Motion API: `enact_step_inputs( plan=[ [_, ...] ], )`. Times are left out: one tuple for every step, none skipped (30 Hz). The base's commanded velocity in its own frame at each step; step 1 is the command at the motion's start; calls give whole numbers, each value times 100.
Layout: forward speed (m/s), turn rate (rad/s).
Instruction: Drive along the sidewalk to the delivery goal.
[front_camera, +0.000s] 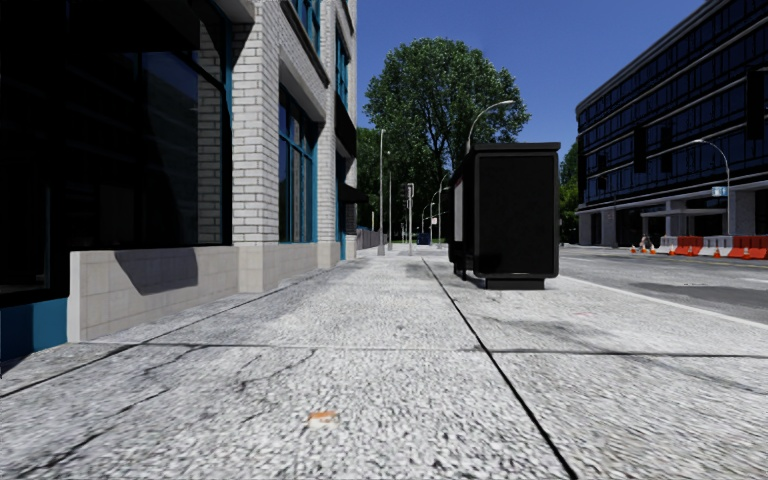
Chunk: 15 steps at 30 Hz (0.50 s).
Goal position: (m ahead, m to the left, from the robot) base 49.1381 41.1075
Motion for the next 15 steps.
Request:
enact_step_inputs(
  plan=[
    [200, 0],
    [200, 0],
    [200, 0],
    [200, 0],
    [200, 0],
    [200, 0],
    [200, 0],
    [200, 0],
    [200, 0],
    [200, 0],
    [200, 0],
    [200, 0],
    [200, 0],
    [200, 0],
    [200, 0]
  ],
)
